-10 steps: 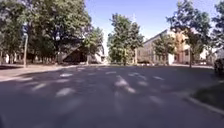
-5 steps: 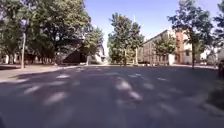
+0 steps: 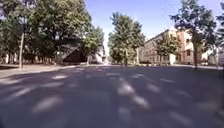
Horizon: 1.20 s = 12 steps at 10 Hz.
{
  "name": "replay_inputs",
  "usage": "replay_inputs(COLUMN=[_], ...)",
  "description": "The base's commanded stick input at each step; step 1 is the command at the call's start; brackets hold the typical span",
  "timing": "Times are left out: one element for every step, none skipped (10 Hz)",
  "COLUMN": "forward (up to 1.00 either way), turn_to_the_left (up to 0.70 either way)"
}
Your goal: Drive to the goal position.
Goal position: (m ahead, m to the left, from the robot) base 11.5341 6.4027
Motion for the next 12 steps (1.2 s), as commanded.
replay_inputs(forward=[0.70, 0.70, 0.70, 0.70, 0.70, 0.70, 0.70, 0.70, 0.70, 0.70, 0.70, 0.70], turn_to_the_left=[0.00, 0.00, 0.00, 0.00, 0.00, 0.00, 0.00, 0.00, 0.00, 0.00, 0.00, 0.00])
